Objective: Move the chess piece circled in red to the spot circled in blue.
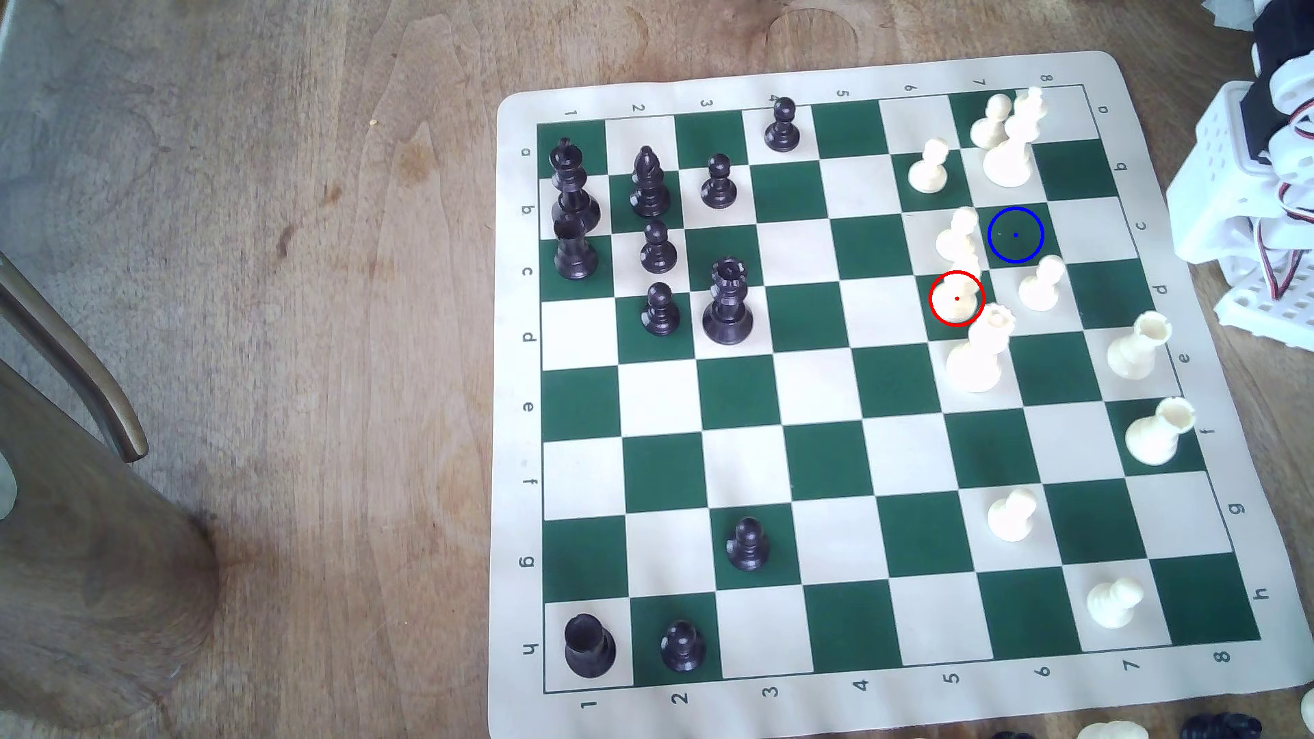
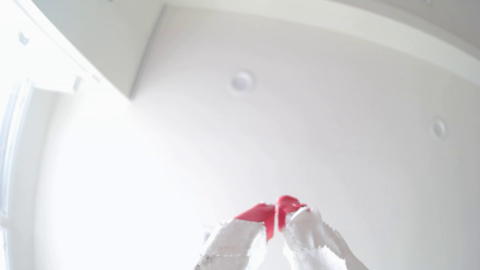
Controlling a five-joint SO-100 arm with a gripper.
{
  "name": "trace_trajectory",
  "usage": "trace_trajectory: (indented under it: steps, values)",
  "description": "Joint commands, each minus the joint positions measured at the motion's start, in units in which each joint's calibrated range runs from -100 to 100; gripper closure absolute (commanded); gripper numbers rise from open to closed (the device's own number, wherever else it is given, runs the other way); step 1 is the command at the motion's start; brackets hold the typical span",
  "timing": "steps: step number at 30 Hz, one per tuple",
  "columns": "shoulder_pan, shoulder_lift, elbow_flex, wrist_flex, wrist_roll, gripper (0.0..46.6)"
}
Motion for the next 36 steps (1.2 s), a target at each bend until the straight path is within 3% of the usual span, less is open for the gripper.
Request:
trace_trajectory:
  steps: [1,25,32,36]
  values:
    - [-0.28,-0.28,0.81,-1.19,0.44,46.4]
    - [-0.28,-0.28,0.81,-0.94,0.44,46.4]
    - [-2.63,-0.36,0.90,26.82,-0.10,46.4]
    - [-7.48,-0.36,0.90,44.35,0.24,46.5]
